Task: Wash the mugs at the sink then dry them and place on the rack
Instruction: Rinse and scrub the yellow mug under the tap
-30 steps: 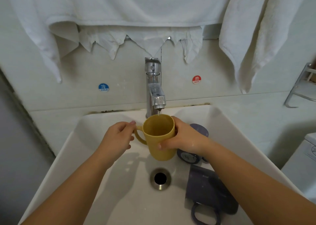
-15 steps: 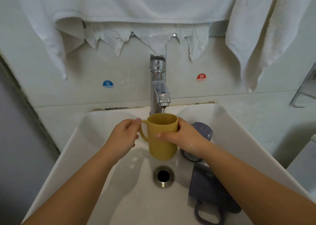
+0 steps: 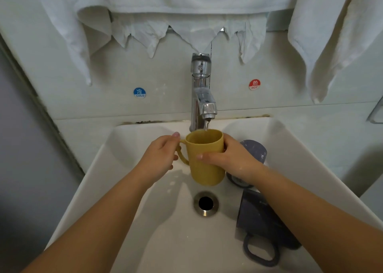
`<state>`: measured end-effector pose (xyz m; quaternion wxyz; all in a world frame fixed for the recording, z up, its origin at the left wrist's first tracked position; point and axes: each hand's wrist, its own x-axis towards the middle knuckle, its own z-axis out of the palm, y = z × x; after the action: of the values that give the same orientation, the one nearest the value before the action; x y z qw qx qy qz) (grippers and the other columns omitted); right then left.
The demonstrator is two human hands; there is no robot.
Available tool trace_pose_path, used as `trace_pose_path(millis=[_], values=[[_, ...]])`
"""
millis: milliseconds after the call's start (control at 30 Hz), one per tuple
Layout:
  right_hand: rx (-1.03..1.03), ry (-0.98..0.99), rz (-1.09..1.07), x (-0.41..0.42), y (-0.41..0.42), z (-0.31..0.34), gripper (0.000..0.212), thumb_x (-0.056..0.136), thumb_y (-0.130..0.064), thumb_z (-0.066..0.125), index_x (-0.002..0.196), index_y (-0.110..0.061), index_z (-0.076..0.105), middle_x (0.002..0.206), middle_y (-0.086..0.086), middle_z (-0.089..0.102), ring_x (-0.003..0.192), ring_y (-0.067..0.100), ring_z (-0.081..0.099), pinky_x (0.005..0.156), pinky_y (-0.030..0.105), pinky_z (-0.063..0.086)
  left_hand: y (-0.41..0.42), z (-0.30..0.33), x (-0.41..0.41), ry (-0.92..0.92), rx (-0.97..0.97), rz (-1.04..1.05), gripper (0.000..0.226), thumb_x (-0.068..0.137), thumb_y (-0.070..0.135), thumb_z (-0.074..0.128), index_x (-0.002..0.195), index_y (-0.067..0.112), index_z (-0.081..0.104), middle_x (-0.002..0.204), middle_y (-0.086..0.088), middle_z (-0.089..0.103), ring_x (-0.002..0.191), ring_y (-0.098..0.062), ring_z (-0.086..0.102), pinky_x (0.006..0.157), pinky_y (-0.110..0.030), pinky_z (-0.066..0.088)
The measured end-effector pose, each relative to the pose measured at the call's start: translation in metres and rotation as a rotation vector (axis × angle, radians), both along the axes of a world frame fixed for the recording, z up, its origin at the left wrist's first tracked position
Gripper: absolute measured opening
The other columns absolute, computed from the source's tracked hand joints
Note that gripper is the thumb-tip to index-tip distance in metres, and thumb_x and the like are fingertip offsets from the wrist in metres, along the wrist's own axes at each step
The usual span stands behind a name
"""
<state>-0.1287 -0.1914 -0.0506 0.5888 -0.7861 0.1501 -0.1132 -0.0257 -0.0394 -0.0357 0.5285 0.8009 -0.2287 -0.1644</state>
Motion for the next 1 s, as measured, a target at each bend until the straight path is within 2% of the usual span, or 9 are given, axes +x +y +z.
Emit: trace_pose_path(millis=[100,167,300,467,567,700,833,900,1000], values=[[0.061,0.068,0.043,-0.002,-0.001,0.006,0.035,0.079,-0.033,0.073,0.104,-0.038,0.049,0.102,-0.016,0.058,0.090,0.011,0.060,0.060,0.016,0.050,0.000,0.002,-0.002,0.002,0.028,-0.043,0.047,0.098,0.052,0.036,0.124,0.019,0.056,0.116,0.001,0.062,0.098,-0.015,0.061,0.076,-0.029,0.051],[0.140,0.130,0.035,-0.003,0.002,0.008,0.031,0.081,-0.038,0.070,0.103,-0.036,0.049,0.102,-0.012,0.060,0.089,0.011,0.062,0.064,0.022,0.054,0.000,0.003,-0.002,0.080,0.024,-0.092,0.047,0.095,0.056,0.040,0.121,0.021,0.057,0.115,0.002,0.063,0.095,-0.014,0.064,0.077,-0.031,0.054],[0.393,0.266,0.015,0.000,0.011,0.006,0.062,0.075,-0.057,0.066,0.125,-0.024,0.049,0.117,0.005,0.065,0.103,0.025,0.066,0.087,0.046,0.055,0.000,0.008,-0.001,0.272,0.032,-0.129,0.050,0.093,0.062,0.041,0.120,0.022,0.055,0.112,-0.002,0.064,0.095,-0.026,0.068,0.087,-0.044,0.056],[0.616,0.513,0.008,-0.006,0.015,0.012,0.077,0.074,-0.075,0.052,0.122,-0.014,0.053,0.095,0.014,0.073,0.080,0.028,0.072,0.064,0.038,0.060,0.009,0.011,0.005,0.363,0.128,-0.213,0.044,0.089,0.053,0.057,0.114,0.016,0.059,0.102,-0.005,0.067,0.067,-0.020,0.066,0.066,-0.033,0.056],[0.635,0.590,0.037,-0.008,0.012,0.017,0.082,0.073,-0.079,0.047,0.113,-0.009,0.059,0.086,0.014,0.073,0.071,0.028,0.072,0.064,0.038,0.059,0.012,0.013,0.007,0.400,0.168,-0.217,0.048,0.088,0.053,0.059,0.109,0.010,0.065,0.075,-0.001,0.069,0.056,-0.015,0.064,0.057,-0.026,0.054],[0.674,0.601,0.041,-0.010,0.009,0.021,0.078,0.075,-0.078,0.047,0.099,-0.006,0.065,0.086,0.015,0.072,0.073,0.029,0.070,0.081,0.035,0.054,0.012,0.015,0.009,0.417,0.193,-0.178,0.057,0.084,0.058,0.061,0.109,0.007,0.065,0.082,-0.006,0.066,0.057,-0.018,0.064,0.051,-0.024,0.051],[0.675,0.609,0.038,-0.011,0.007,0.021,0.078,0.074,-0.077,0.051,0.099,-0.004,0.066,0.092,0.017,0.071,0.080,0.030,0.068,0.096,0.037,0.044,0.012,0.014,0.008,0.418,0.234,-0.176,0.056,0.085,0.058,0.060,0.109,0.008,0.066,0.082,-0.007,0.066,0.060,-0.018,0.065,0.055,-0.026,0.052],[0.648,0.599,0.042,-0.011,0.010,0.023,0.079,0.074,-0.077,0.050,0.104,-0.005,0.063,0.090,0.016,0.071,0.083,0.030,0.067,0.092,0.037,0.048,0.012,0.014,0.007,0.397,0.208,-0.172,0.054,0.086,0.056,0.060,0.111,0.009,0.065,0.083,-0.005,0.067,0.060,-0.017,0.066,0.056,-0.026,0.054],[0.524,0.525,-0.033,-0.007,0.016,0.024,0.077,0.074,-0.076,0.052,0.122,-0.014,0.052,0.099,0.013,0.070,0.086,0.029,0.069,0.071,0.040,0.058,0.010,0.015,0.007,0.358,0.125,-0.158,0.047,0.088,0.051,0.060,0.114,0.012,0.062,0.093,-0.004,0.069,0.069,-0.018,0.068,0.065,-0.031,0.057]])
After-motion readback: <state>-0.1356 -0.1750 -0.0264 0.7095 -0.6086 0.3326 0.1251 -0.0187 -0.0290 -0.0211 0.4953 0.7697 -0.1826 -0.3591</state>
